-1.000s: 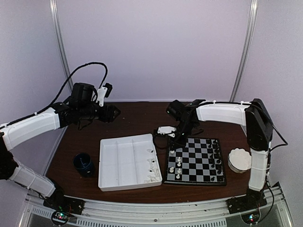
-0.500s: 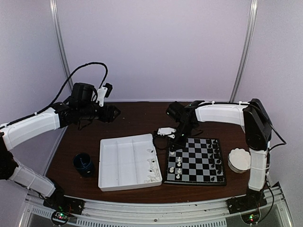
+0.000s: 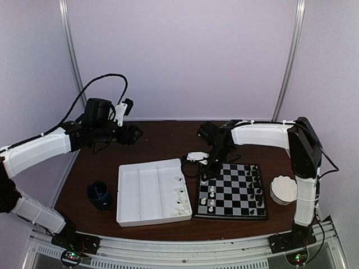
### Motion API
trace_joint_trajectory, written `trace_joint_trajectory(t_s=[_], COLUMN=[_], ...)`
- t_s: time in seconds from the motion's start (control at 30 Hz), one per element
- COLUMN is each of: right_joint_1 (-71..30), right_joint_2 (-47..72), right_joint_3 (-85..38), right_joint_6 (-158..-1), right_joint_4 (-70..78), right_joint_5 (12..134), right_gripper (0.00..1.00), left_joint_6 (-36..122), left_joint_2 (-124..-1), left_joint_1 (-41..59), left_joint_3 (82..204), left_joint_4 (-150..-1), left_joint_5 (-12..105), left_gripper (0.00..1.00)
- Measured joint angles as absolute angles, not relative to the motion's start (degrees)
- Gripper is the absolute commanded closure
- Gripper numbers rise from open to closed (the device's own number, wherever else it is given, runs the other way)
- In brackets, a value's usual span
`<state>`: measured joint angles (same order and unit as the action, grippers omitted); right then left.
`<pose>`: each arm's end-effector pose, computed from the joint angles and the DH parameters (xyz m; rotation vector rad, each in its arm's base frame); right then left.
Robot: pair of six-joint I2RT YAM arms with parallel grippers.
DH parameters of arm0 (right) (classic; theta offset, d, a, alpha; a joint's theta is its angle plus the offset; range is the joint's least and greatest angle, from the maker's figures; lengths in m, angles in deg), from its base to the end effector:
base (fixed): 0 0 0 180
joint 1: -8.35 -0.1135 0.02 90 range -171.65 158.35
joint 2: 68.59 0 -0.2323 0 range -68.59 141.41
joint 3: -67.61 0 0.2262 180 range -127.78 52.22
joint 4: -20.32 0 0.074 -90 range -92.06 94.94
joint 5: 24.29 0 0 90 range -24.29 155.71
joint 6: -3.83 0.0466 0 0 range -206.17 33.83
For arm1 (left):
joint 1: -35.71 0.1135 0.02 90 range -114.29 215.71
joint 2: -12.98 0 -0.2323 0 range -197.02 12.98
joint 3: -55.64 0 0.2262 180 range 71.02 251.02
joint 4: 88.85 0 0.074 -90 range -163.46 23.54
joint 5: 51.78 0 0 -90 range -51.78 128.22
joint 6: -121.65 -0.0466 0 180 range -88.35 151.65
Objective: Set up the chess pieces on the board
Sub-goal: Place the queen at d2, then pick up the bishop from the storage box.
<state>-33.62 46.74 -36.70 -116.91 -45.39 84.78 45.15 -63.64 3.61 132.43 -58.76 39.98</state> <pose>0.2638 0.2578 0.1653 -1.7649 2.3022 0.5178 0.2508 -0.1590 0.2800 0.3636 2.1030 -0.5085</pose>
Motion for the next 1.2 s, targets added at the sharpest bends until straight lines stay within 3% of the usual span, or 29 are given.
trace_joint_trajectory(t_s=[0.27,0.4,0.63,0.8,1.03,1.2], right_joint_1=[-33.6,-33.6,-32.1,-29.1,-24.9,-23.9], right_joint_2=[46.3,43.2,30.4,21.3,17.2,14.0], right_joint_3=[-36.7,-36.7,-35.4,-27.2,-19.0,-15.7], right_joint_6=[-116.2,-116.2,-116.4,-116.4,-116.4,-116.4], right_joint_4=[-46.4,-48.4,-49.2,-46.8,-44.0,-40.8], right_joint_5=[84.7,83.6,81.2,80.4,82.4,84.8], right_gripper=[0.74,0.72,0.7,0.69,0.68,0.68], left_joint_6=[45.1,45.5,50.6,50.1,30.5,15.4], left_joint_2=[-63.7,-66.0,-74.1,-80.5,-84.8,-85.9], left_joint_1=[3.6,3.6,0.9,-4.8,-5.9,-6.0], left_joint_3=[132.4,133.8,140.0,147.1,146.0,145.0], left_joint_4=[-58.8,-58.3,-51.8,-45.2,-43.2,-40.3], left_joint_5=[40.4,41.4,41.5,44.2,60.0,62.5], left_gripper=[0.34,0.43,0.43,0.47,0.5,0.5])
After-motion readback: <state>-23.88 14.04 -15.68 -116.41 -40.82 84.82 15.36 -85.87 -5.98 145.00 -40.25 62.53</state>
